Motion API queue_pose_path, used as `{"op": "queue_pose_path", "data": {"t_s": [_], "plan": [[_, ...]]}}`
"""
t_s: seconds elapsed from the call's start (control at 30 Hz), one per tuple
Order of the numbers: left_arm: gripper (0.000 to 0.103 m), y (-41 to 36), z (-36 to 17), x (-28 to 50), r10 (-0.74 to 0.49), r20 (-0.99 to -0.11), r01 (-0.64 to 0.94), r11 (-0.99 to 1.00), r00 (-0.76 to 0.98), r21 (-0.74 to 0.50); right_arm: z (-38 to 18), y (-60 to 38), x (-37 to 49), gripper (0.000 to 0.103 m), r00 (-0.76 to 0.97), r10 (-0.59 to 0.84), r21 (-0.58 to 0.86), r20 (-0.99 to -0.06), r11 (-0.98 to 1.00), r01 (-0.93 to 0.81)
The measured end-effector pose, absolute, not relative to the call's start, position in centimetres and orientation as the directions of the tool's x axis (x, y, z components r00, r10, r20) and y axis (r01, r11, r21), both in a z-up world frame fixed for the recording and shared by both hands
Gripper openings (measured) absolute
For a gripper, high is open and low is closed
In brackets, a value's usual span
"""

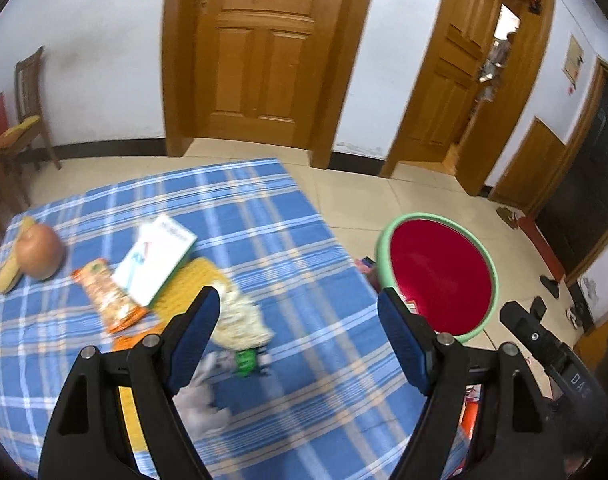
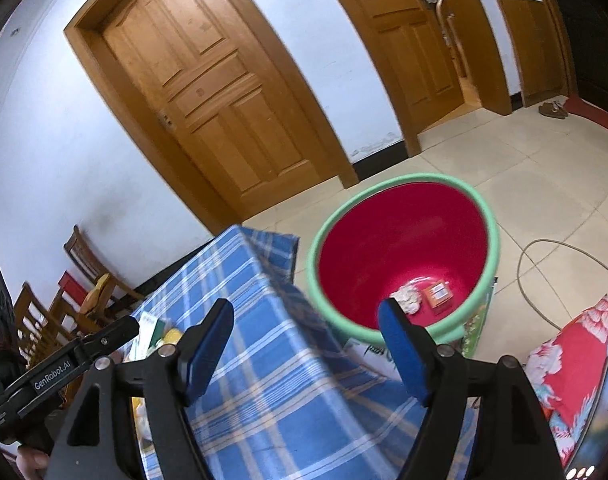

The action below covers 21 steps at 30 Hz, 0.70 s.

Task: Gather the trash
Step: 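Move both tools back over the table, then grasp the yellow foam net with the left tool while the right tool grasps white gloves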

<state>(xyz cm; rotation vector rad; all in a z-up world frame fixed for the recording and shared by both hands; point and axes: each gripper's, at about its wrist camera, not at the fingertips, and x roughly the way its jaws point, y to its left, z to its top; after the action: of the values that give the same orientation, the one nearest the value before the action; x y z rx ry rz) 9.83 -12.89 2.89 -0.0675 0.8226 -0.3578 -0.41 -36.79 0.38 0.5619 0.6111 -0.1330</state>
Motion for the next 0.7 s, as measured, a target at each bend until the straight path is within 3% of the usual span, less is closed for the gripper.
{"op": "queue_pose_path", "data": {"t_s": [0.27, 0.7], "plan": [[0.081, -7.2, 2.5, 8.3, -0.283, -0.703, 0.194, 0.959, 0.652, -0.206, 0.4, -33.2, -0.7, 0.079, 0.804, 0.095, 0.443, -0.587, 0.869, 0.220], [0.081, -1.9, -2.0, 6.2, -0.198, -0.771, 0.085, 0.979, 0.605, -0.185, -0.8, -29.4, -1.4, 0.080, 0.774, 0.146, 0.421, -0.616, 0.892, 0.166]]}}
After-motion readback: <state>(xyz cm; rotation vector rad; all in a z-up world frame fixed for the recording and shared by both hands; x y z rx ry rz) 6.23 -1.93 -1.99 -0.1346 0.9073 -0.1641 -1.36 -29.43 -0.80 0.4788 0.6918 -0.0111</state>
